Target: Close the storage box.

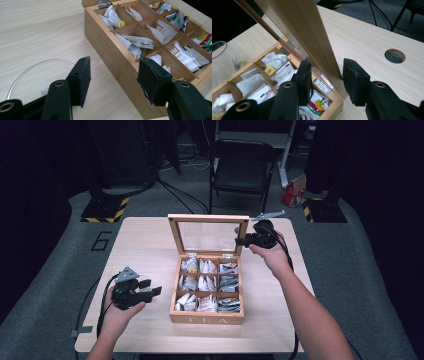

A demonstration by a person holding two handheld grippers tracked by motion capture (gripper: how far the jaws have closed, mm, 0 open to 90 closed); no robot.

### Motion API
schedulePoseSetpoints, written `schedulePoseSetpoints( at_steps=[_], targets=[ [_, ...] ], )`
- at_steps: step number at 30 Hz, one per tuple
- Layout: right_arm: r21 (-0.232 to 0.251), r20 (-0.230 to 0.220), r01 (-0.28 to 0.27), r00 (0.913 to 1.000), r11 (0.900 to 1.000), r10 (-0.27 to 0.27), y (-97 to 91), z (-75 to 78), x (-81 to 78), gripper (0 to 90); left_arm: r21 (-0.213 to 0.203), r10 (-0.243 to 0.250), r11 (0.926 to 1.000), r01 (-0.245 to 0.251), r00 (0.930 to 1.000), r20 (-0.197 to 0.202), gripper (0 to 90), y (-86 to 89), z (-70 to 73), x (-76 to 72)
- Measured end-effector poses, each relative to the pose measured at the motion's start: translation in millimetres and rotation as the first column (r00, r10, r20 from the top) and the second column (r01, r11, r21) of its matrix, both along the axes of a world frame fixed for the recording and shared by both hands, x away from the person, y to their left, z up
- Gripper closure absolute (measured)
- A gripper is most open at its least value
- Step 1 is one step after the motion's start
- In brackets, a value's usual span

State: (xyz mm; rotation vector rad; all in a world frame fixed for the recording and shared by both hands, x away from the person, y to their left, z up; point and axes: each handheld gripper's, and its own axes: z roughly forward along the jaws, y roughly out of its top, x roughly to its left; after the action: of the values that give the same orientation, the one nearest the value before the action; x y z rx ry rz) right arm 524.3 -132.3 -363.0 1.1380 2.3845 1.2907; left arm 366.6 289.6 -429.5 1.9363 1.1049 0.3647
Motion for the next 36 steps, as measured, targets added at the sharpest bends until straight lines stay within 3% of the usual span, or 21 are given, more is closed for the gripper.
schedulePoseSetpoints(
  at_steps=[7,11,20,28,36],
  targets=[
    [0.000,0.001,-0.003,1.0000,1.0000,0.003,0.1,1.9,-2.6,58.5,0.006,-0.006,1.0000,0.006,1.0000,-0.003,44.7,0.6,4.2,4.0],
    [0.012,0.009,-0.007,0.9999,0.9999,0.007,-0.9,4.8,-5.4,58.0,-0.020,0.002,0.9998,-0.002,0.9999,-0.015,44.8,1.4,3.8,6.6],
    [0.002,0.027,-0.028,0.9992,0.9996,0.028,-0.1,10.1,-19.1,55.3,-0.007,-0.004,1.0000,0.004,1.0000,-0.001,45.0,-1.9,14.3,13.5],
    [-0.011,0.049,-0.048,0.9976,0.9988,0.048,-0.1,9.0,-28.7,53.8,-0.003,-0.033,0.9995,0.033,0.9993,0.019,48.4,-10.5,33.7,29.8],
    [-0.015,0.058,-0.054,0.9968,0.9984,0.055,-0.2,8.0,-32.0,52.9,-0.038,-0.040,0.9984,0.041,0.9989,0.024,48.4,-14.3,49.5,51.3]
  ],
)
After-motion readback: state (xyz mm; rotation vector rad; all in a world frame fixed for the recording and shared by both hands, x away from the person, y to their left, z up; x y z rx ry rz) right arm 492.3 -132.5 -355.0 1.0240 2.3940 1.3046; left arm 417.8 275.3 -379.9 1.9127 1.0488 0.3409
